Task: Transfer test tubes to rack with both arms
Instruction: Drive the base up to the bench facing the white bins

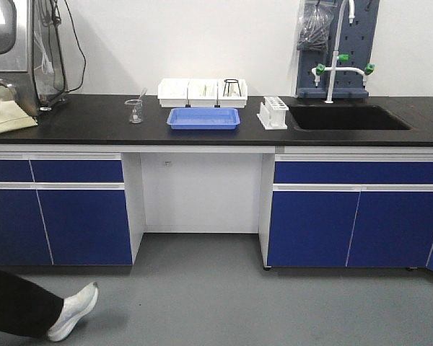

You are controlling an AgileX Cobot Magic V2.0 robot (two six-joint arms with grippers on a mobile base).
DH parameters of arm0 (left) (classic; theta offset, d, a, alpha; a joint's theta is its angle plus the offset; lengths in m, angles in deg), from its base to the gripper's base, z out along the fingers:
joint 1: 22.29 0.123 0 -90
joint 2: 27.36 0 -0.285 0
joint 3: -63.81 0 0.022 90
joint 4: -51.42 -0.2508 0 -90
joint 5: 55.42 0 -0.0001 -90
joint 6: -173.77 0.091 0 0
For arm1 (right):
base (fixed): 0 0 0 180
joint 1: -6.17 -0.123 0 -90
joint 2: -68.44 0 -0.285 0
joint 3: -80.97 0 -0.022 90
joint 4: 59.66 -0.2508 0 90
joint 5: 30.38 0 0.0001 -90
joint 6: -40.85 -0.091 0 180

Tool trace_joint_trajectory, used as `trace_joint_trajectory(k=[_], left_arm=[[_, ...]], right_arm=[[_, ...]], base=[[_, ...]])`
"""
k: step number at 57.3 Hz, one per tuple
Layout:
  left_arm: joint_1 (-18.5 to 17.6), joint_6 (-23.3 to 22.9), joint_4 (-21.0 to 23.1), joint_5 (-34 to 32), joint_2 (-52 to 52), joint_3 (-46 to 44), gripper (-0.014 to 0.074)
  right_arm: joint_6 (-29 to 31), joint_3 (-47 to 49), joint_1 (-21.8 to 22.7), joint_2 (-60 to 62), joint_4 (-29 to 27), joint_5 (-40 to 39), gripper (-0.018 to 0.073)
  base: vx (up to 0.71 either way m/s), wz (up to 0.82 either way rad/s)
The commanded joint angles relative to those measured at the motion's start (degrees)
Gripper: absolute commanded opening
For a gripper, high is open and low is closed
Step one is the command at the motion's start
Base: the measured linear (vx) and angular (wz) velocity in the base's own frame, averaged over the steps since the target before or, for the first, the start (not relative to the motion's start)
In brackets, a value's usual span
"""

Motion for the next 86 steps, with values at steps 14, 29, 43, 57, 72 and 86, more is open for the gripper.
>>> trace_joint_trajectory(k=[14, 29, 43, 57, 72, 86], left_arm=[[0.01, -0.10, 0.12, -4.37, 0.46, -1.49, 0.0054], [0.01, -0.10, 0.12, -4.37, 0.46, -1.49, 0.0054], [0.01, -0.10, 0.12, -4.37, 0.46, -1.49, 0.0054], [0.01, -0.10, 0.12, -4.37, 0.46, -1.49, 0.0054], [0.01, -0.10, 0.12, -4.37, 0.46, -1.49, 0.0054], [0.01, -0.10, 0.12, -4.37, 0.46, -1.49, 0.0054]], right_arm=[[0.20, -0.75, 0.10, 0.55, 0.25, -4.67, -0.0009], [0.20, -0.75, 0.10, 0.55, 0.25, -4.72, -0.0009], [0.20, -0.75, 0.10, 0.55, 0.25, -4.72, -0.0009], [0.20, -0.75, 0.10, 0.55, 0.25, -4.72, -0.0009], [0.20, -0.75, 0.10, 0.55, 0.25, -4.72, -0.0009], [0.20, -0.75, 0.10, 0.55, 0.25, -4.72, -0.0009]], base=[[0.00, 0.00], [0.00, 0.00], [0.01, -0.02], [0.02, -0.01], [0.07, -0.02], [0.15, 0.03]])
